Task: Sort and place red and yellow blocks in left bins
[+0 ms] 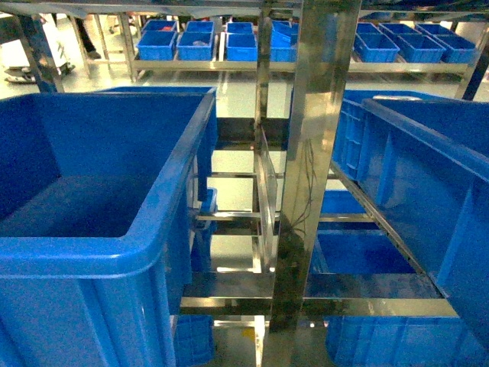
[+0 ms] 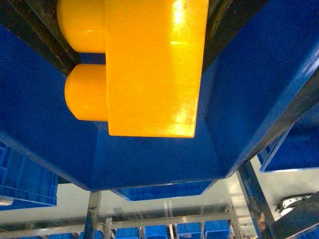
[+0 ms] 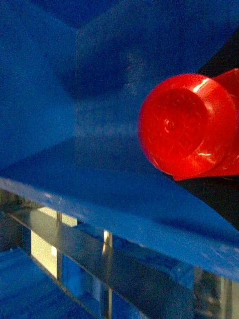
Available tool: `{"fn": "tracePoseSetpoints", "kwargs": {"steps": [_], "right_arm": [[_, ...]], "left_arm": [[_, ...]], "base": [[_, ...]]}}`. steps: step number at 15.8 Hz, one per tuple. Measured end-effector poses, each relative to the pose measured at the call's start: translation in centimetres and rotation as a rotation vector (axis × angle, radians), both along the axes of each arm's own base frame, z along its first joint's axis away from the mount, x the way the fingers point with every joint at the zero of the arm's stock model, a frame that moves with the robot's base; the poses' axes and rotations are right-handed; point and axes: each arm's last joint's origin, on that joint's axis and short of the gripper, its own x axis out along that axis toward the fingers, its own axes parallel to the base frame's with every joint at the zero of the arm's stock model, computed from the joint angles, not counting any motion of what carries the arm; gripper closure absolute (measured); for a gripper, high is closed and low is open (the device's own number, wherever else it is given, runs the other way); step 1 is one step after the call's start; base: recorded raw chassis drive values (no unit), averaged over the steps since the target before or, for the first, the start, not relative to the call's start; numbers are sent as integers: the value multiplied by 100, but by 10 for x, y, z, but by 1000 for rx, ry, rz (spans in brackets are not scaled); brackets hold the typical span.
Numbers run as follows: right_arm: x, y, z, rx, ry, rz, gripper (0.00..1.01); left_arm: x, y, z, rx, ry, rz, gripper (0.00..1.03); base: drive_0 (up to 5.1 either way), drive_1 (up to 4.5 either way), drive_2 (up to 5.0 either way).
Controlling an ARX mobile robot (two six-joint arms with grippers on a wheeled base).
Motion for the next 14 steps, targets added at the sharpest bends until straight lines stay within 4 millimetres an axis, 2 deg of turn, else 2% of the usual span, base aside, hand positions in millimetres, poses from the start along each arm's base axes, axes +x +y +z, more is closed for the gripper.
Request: {"fn": "tracePoseSetpoints", "kwargs": {"steps": [1, 5, 6, 9, 12, 14], "right_arm": [[15, -1, -5, -11, 4, -18, 74], [54, 2, -7, -67, -18, -58, 74], [56, 2, -7, -72, -18, -63, 74], [94, 0, -20, -158, 32, -111, 74], [132, -12, -30, -231, 58, -206, 74], [147, -27, -50, -275, 131, -271, 74]], "left_arm": [[0, 0, 0, 0, 0, 0, 47], [0, 0, 0, 0, -1, 0, 47], [0, 0, 0, 0, -1, 0, 47], [0, 0, 0, 0, 0, 0, 47], [0, 0, 0, 0, 0, 0, 47], [0, 0, 0, 0, 0, 0, 47]], "base": [[0, 0, 0], [0, 0, 0], [0, 0, 0], [0, 0, 0], [0, 0, 0], [0, 0, 0]]}}
